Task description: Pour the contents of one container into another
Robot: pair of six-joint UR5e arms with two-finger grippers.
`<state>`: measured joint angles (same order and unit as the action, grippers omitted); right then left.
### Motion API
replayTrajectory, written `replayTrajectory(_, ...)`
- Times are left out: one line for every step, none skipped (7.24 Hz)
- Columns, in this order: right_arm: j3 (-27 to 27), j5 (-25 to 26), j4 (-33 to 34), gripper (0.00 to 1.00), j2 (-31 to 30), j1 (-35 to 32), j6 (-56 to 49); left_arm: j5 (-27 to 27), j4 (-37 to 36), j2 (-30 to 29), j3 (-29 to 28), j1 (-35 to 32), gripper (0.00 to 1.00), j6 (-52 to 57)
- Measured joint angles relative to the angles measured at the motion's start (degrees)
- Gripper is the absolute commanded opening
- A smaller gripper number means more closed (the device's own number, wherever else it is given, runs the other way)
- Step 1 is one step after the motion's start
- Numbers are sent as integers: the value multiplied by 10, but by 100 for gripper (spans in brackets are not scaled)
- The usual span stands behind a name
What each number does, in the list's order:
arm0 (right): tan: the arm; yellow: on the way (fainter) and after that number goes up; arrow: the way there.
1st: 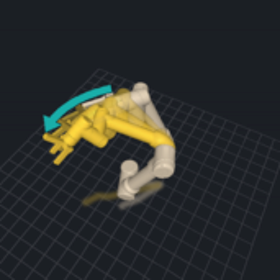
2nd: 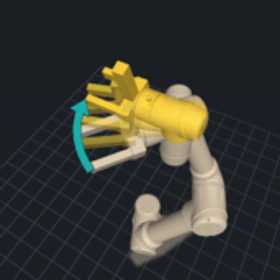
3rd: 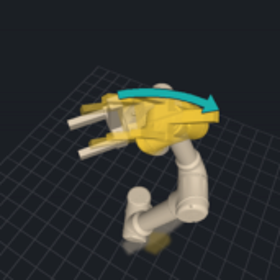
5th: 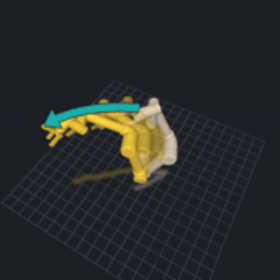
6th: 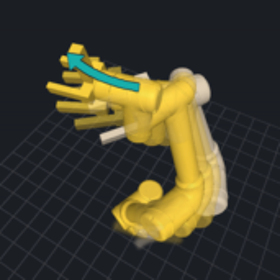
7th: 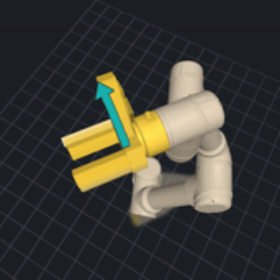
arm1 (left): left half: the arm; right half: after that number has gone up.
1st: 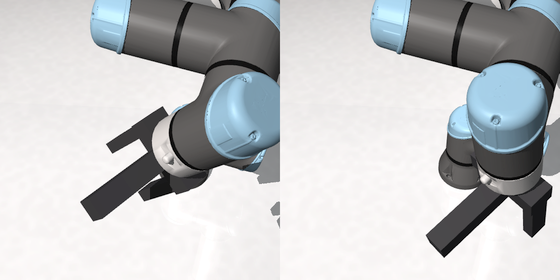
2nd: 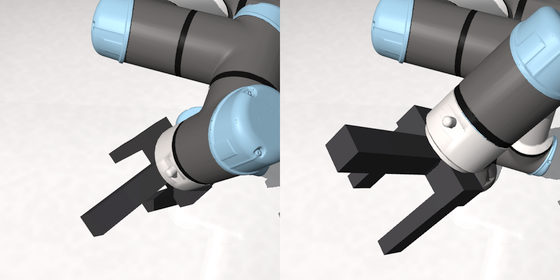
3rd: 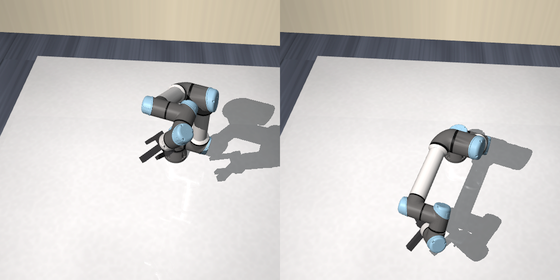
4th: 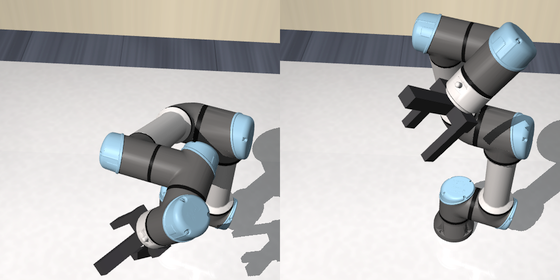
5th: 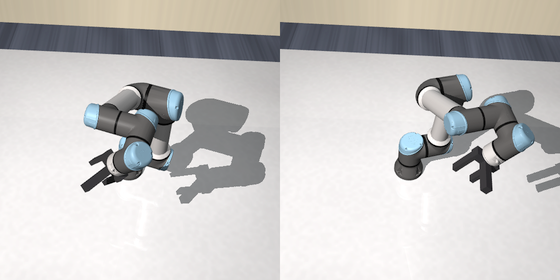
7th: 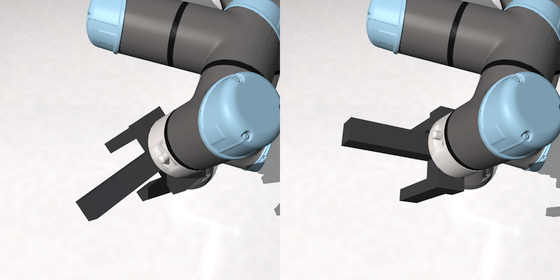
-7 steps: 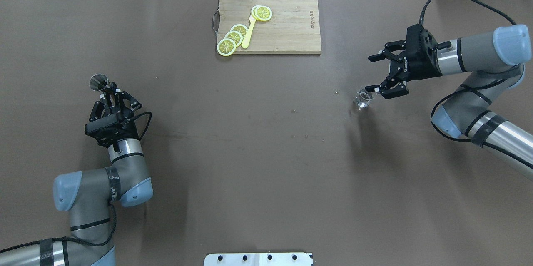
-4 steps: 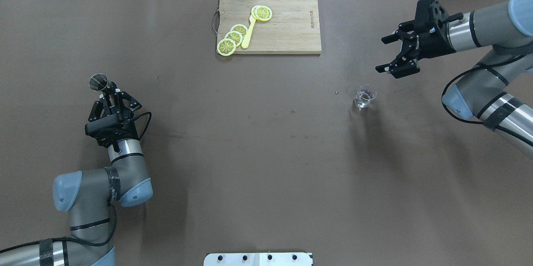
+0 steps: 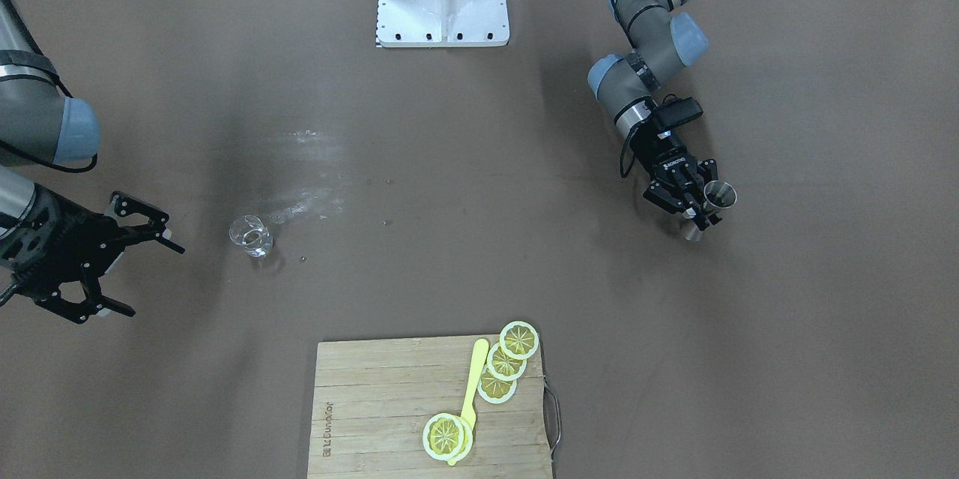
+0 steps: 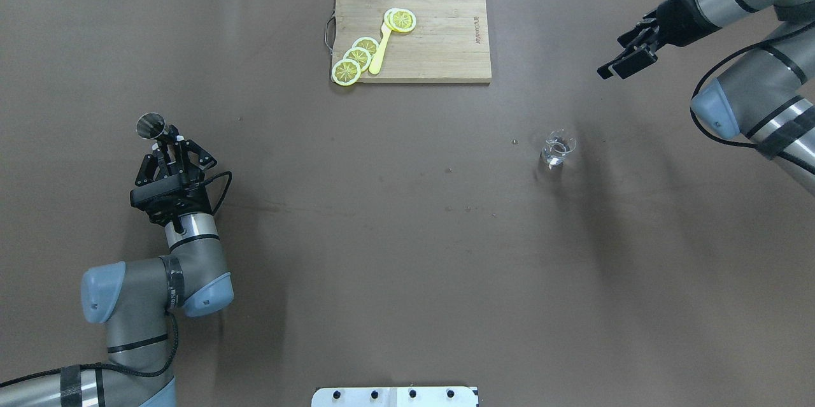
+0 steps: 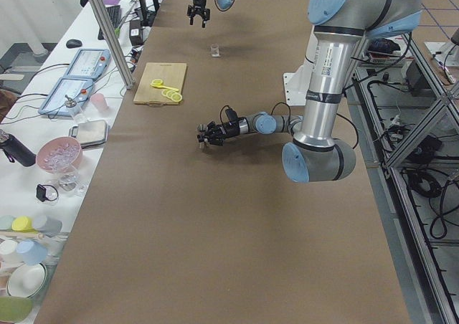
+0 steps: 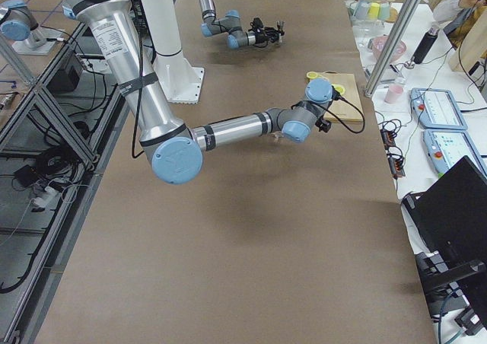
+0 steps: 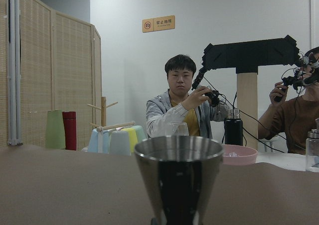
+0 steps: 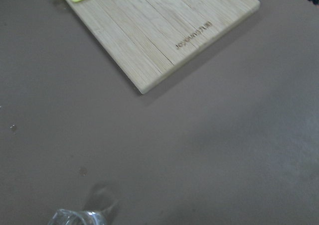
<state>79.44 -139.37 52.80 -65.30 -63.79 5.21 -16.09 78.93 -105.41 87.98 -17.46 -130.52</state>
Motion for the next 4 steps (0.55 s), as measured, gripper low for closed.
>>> replayTrajectory(5, -3, 75, 100, 5, -8, -1, 0, 0, 0, -1, 0, 32, 0)
replayTrajectory(8, 4, 139, 100, 8, -17, -2, 0, 0, 0, -2, 0, 36, -1)
replayTrajectory(9, 25, 194, 100, 9, -26, -3, 0, 0, 0, -2, 0, 40, -1)
replayTrajectory(10, 62, 242, 100, 12, -34, -3, 0, 0, 0, -2, 1, 47, -1)
